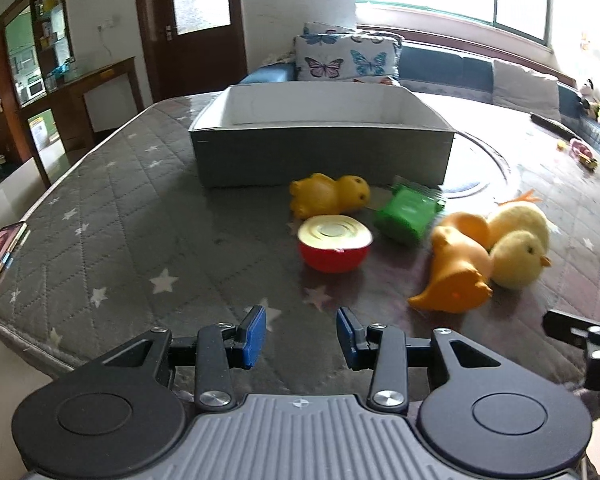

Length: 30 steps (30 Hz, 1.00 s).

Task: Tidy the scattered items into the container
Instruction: 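Move the right tool toward the plush yellow chick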

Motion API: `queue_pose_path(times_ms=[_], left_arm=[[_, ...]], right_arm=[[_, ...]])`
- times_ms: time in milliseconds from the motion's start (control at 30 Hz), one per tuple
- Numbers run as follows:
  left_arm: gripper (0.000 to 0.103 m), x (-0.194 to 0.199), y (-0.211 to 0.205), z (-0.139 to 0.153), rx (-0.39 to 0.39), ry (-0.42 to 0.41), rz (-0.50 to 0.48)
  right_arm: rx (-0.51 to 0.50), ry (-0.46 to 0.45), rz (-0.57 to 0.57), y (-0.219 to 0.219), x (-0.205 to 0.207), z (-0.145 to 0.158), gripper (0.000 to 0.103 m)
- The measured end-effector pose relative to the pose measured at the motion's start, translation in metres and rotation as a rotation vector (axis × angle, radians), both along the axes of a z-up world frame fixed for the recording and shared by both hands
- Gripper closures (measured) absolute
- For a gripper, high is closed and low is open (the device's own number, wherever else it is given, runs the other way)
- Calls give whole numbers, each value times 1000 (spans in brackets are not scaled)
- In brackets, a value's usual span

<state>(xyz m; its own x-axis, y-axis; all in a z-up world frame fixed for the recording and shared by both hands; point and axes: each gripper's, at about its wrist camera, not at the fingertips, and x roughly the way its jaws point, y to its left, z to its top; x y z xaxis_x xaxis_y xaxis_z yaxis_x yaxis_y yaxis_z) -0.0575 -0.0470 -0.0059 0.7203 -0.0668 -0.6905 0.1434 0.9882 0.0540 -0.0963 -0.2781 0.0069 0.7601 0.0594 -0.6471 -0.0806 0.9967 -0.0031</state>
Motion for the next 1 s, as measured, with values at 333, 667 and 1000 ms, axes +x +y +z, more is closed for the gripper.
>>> queue_pose_path(times_ms=[333, 667, 1000], left_arm=[[62, -12, -15, -4, 7, 20, -56], [62, -19, -24, -9, 17, 37, -87], [62, -21, -28, -10, 17, 46, -104]], right_arm=[[29, 52, 55, 14, -12, 2, 0], [32, 83, 70, 18, -13, -3, 0], [28, 90, 80, 22, -14, -4, 0]])
